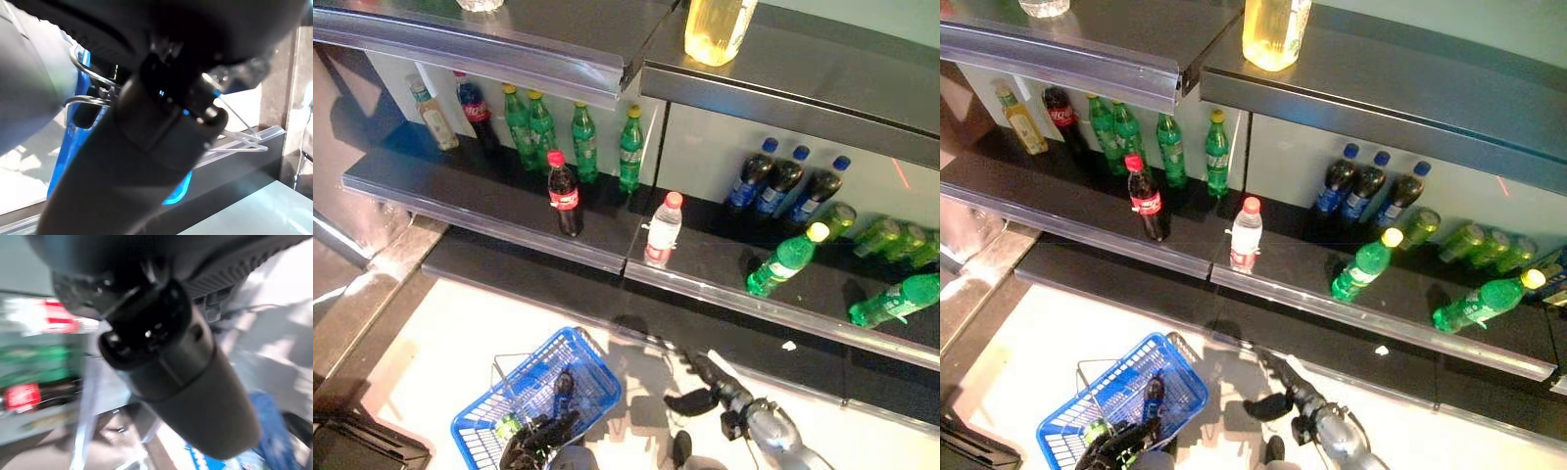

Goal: Pick up the drink and place into the basket.

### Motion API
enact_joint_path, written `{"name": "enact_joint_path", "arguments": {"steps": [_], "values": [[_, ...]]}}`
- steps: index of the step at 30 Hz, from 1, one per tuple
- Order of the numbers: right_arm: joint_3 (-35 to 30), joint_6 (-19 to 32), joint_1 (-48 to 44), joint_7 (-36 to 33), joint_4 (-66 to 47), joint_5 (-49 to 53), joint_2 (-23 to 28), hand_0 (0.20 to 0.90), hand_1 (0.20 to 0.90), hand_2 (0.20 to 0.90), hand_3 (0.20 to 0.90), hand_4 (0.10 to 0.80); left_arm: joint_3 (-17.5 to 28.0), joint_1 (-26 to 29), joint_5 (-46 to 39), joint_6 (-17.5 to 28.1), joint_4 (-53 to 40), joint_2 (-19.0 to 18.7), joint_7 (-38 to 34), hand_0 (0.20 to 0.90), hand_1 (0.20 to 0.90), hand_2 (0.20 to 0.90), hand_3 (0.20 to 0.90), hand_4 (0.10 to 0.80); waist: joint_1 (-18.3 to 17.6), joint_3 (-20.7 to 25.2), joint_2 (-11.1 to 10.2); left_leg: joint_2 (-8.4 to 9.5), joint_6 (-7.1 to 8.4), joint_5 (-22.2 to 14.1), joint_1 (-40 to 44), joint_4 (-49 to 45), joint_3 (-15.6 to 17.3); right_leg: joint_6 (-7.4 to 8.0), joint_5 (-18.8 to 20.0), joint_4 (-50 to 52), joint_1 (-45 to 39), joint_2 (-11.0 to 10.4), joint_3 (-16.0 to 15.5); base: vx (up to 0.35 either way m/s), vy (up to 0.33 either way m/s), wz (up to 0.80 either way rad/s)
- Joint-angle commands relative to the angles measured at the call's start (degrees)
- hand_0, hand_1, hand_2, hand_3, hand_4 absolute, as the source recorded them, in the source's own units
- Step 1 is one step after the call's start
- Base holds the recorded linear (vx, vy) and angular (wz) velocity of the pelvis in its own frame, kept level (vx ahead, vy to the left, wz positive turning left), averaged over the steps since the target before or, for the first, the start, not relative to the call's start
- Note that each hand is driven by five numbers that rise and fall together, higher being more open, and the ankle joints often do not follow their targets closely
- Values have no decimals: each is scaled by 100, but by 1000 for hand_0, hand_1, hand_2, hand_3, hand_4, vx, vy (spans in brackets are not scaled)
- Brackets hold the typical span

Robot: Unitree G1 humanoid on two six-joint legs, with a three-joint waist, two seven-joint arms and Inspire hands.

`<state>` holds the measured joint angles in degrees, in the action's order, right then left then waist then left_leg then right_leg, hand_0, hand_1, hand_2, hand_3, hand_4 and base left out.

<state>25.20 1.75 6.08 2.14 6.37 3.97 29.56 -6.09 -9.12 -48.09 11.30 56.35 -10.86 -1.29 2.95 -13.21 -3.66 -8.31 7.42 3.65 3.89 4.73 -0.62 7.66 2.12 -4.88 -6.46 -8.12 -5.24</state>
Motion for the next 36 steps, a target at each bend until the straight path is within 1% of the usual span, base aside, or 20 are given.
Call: {"name": "enact_joint_path", "arguments": {"steps": [1,2,3,6,9,13,15,17,19,21,23,27,30,36], "values": [[-496,790,-521,-335,-1281,464,155,900,900,900,900,800,-231,5,272,617,-580,-200,193,300,300,300,200,100,52,285,-18,-413,-66,198,-196,-190,-200,92,64,543,299,-380,107,0,0,0],[-609,896,-570,-429,-1462,455,161,900,900,900,900,800,-210,12,276,593,-559,-190,186,300,300,300,200,100,46,302,-9,-420,-63,194,-198,-195,-201,95,54,552,306,-378,115,0,0,0],[-725,998,-618,-683,-1669,367,164,900,900,900,900,800,-199,17,264,591,-505,-175,209,300,300,300,200,100,40,319,10,-430,-62,184,-196,-205,-204,96,32,580,314,-379,119,0,0,0],[-927,1155,-688,-1095,-1853,344,133,900,900,900,900,800,-178,3,305,625,-410,-138,253,300,300,300,200,100,38,336,47,-442,-59,157,-197,-261,-218,93,-9,654,326,-391,116,0,0,0],[-1158,1217,-859,-1789,-2078,339,-59,900,900,900,900,800,-203,-14,290,693,-290,-75,314,300,300,300,200,100,70,334,120,-431,-56,90,-227,-419,-282,61,-136,879,359,-405,68,39,41,1],[-1157,1073,-1122,-2332,-1963,324,-239,900,900,900,900,800,-269,19,319,711,-180,-60,333,300,300,300,200,100,145,243,189,-381,-55,31,-343,-685,-423,6,-241,1178,447,-436,-11,11,37,2],[-1084,890,-1340,-2717,-1811,223,-323,900,900,900,900,800,-321,37,313,723,-142,-63,356,300,300,300,200,100,219,156,239,-335,-47,6,-436,-860,-530,-35,-303,1370,514,-460,-86,12,62,10],[-1045,824,-1449,-2884,-1682,234,-383,900,900,900,900,800,-354,40,299,731,-136,-60,359,300,300,300,200,100,251,100,263,-311,-43,-8,-490,-955,-574,-58,-337,1461,545,-474,-125,27,63,14],[-1015,659,-1567,-3196,-1488,169,-467,900,900,900,900,800,-373,26,282,725,-124,-60,362,300,300,300,200,100,305,-1,305,-271,-40,-21,-535,-1073,-646,-84,-371,1572,558,-496,-178,76,72,7],[-1021,493,-1633,-3893,-1271,87,-654,900,900,900,900,800,-441,-15,325,740,-195,-24,315,300,300,300,200,100,384,-124,331,-200,-67,-64,-617,-1208,-739,-99,-411,1694,589,-550,-234,49,61,8],[-1053,521,-1662,-4409,-1074,-30,-811,900,900,900,900,800,-469,8,300,727,-274,-18,312,300,300,300,200,100,407,-245,364,-145,-91,-74,-687,-1248,-766,-99,-414,1748,651,-571,-245,-34,61,18],[-1162,585,-1935,-5143,-774,-183,-1047,900,900,900,900,800,-604,167,126,725,-442,-6,333,300,300,300,200,100,428,-584,453,-41,-133,-116,-866,-1332,-812,-96,-389,1782,787,-621,-223,-123,63,7],[-1229,585,-2070,-5521,-704,-286,-1162,900,900,900,900,800,-698,242,47,739,-593,-3,341,300,300,300,200,100,444,-805,501,8,-164,-131,-961,-1377,-843,-92,-356,1795,855,-650,-207,-98,29,5],[-1220,485,-2271,-5677,-719,-260,-1263,900,900,900,900,800,-824,383,-76,776,-771,-4,242,300,300,300,200,100,479,-1073,528,66,-204,-139,-1069,-1440,-893,-83,-323,1791,884,-694,-181,-5,3,0]]}}
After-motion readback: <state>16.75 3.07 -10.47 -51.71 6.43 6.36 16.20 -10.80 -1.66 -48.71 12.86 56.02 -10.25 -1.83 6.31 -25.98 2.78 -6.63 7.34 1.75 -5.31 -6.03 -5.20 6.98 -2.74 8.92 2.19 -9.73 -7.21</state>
